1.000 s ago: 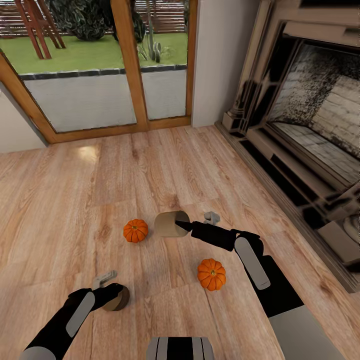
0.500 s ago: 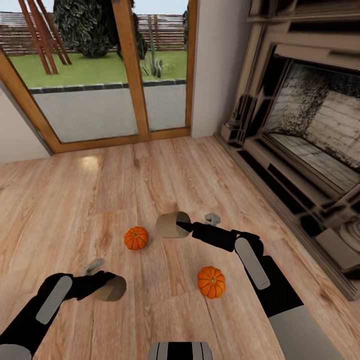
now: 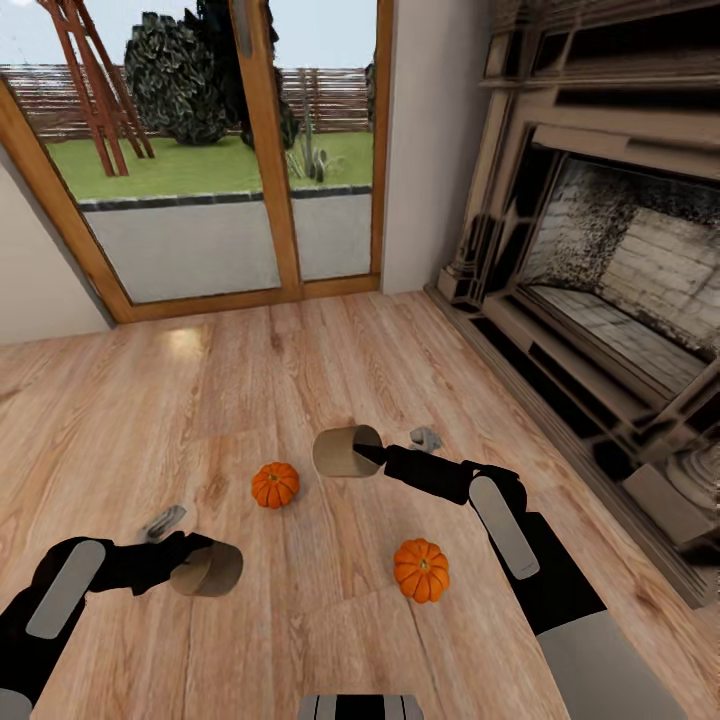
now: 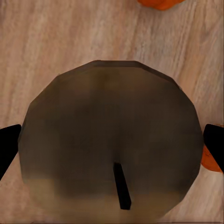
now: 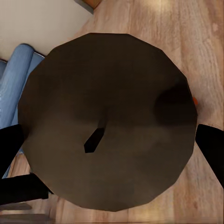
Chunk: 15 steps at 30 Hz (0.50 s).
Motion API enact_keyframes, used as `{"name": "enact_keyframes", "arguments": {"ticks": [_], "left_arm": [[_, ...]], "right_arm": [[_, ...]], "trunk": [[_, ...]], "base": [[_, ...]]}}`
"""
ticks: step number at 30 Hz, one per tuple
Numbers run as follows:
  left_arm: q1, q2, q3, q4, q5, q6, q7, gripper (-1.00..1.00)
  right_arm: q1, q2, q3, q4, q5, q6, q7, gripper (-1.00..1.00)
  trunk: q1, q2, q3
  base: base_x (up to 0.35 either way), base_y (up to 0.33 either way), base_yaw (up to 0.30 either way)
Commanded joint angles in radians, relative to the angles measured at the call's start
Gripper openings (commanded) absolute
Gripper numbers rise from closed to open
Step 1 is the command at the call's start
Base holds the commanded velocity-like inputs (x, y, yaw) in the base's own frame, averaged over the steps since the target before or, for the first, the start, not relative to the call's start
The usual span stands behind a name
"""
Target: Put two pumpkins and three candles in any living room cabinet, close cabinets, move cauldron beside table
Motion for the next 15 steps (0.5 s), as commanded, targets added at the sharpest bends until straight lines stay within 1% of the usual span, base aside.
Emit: {"name": "enact_keyframes", "arguments": {"ticks": [1,3,5,15], "left_arm": [[0.0,0.0,0.001,-0.002,0.011,0.004,0.01,-1.0],[0.0,0.0,0.002,-0.003,0.011,0.004,0.01,-1.0],[0.0,0.0,0.002,-0.003,0.011,0.004,0.01,-1.0],[0.0,-0.001,0.002,-0.003,0.012,0.004,0.01,-1.0]], "right_arm": [[-0.001,-0.001,0.001,0.0,0.002,0.002,0.004,-1.0],[-0.001,0.0,0.0,0.0,0.001,0.002,0.004,-1.0],[0.0,0.0,0.0,0.0,0.001,0.004,0.004,-1.0],[0.0,0.002,0.001,0.0,0.002,0.001,0.004,-1.0]], "trunk": [[-0.001,0.0,0.003],[-0.002,0.0,0.011],[-0.003,0.001,0.019],[-0.007,0.003,0.057]], "base": [[-0.308,0.0,0.0],[-0.282,0.0,0.0],[-0.145,0.0,0.0],[-0.006,0.0,-0.001]]}}
